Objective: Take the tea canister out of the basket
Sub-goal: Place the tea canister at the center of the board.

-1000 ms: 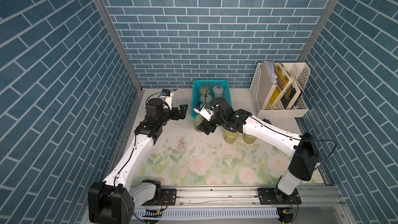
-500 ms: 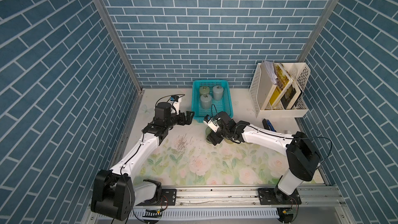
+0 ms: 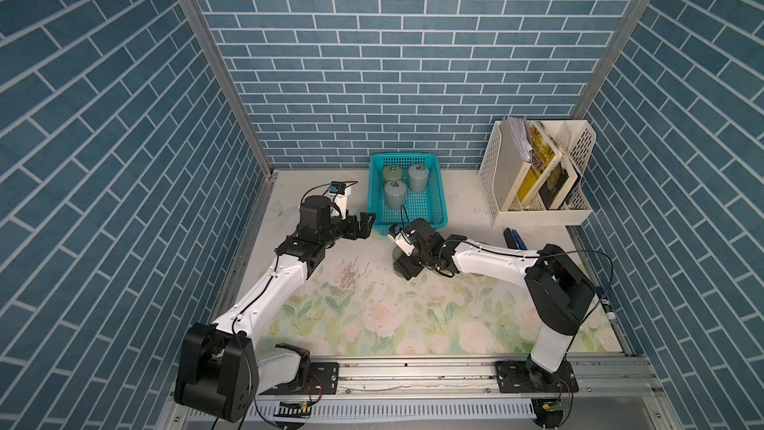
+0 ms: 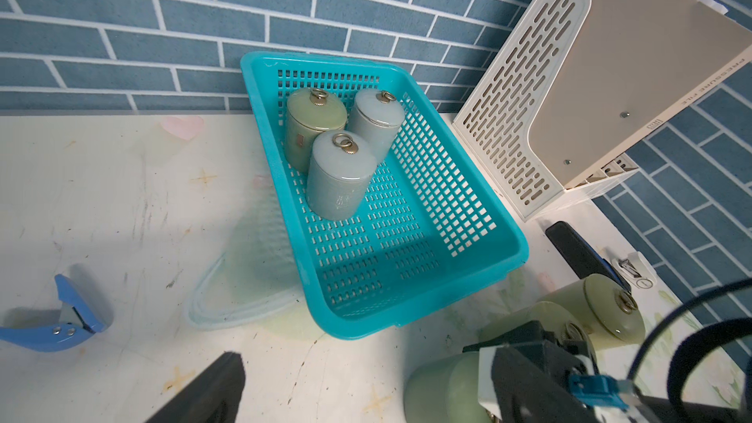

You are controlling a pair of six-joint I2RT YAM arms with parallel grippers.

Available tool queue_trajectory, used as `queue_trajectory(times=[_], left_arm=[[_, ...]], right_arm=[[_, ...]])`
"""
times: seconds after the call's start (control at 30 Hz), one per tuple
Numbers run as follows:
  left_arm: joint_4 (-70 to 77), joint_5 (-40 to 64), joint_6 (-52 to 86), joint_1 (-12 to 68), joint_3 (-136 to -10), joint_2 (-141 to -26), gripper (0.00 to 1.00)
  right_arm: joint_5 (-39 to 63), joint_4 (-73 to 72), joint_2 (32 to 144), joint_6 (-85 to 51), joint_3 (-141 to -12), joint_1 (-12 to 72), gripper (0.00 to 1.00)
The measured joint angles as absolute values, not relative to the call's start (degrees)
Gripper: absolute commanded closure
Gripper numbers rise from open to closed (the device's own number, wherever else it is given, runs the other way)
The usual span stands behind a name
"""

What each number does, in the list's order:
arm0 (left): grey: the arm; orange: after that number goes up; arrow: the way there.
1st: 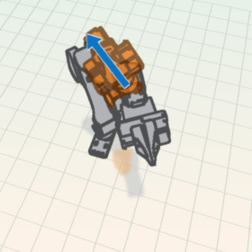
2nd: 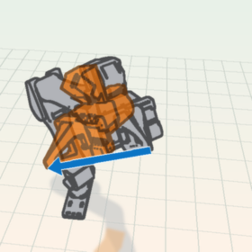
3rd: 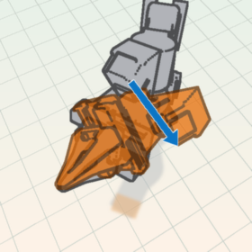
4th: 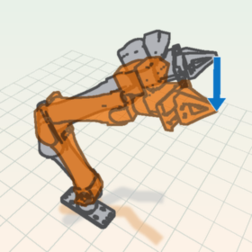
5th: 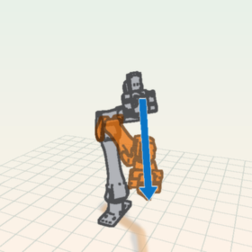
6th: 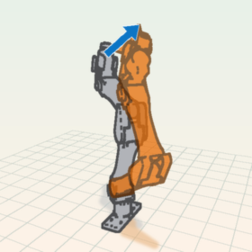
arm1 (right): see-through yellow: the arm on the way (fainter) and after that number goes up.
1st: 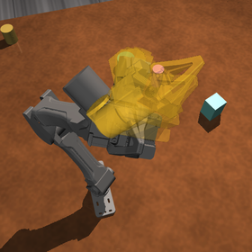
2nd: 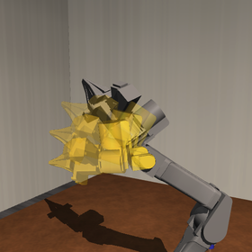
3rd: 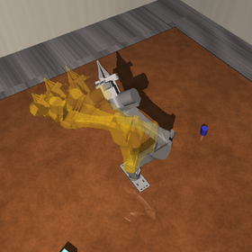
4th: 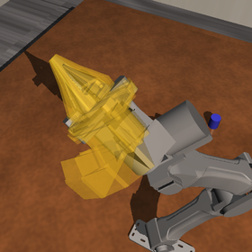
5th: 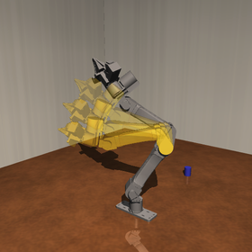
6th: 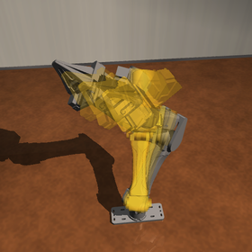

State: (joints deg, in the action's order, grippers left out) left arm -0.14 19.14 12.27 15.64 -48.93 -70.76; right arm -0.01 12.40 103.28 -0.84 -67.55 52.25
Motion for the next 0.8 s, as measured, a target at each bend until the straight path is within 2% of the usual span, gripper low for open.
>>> queue_trajectory(times=[0.1, 0.23, 0.3, 0.8], left_arm=[[-0.14, 18.87, 12.21, 15.66, -48.93, -70.76, 0.0], [-0.14, 18.31, 12.16, 15.68, -48.93, -70.76, 0.0], [-0.14, 18.04, 12.12, 15.68, -48.93, -70.76, 0.0], [-0.71, 16.88, 11.57, 15.59, -51.31, -70.76, 0.0]], right_arm=[[-0.32, 12.4, 103.28, -0.89, -67.66, 52.34, 0.44], [-0.8, 12.62, 103.28, -0.86, -67.66, 52.4, 0.12], [-0.99, 12.75, 103.28, -0.86, -67.66, 52.4, 0.01], [-1.23, 12.4, 101.14, -1.1, -71.55, 52.31, 0.0]])
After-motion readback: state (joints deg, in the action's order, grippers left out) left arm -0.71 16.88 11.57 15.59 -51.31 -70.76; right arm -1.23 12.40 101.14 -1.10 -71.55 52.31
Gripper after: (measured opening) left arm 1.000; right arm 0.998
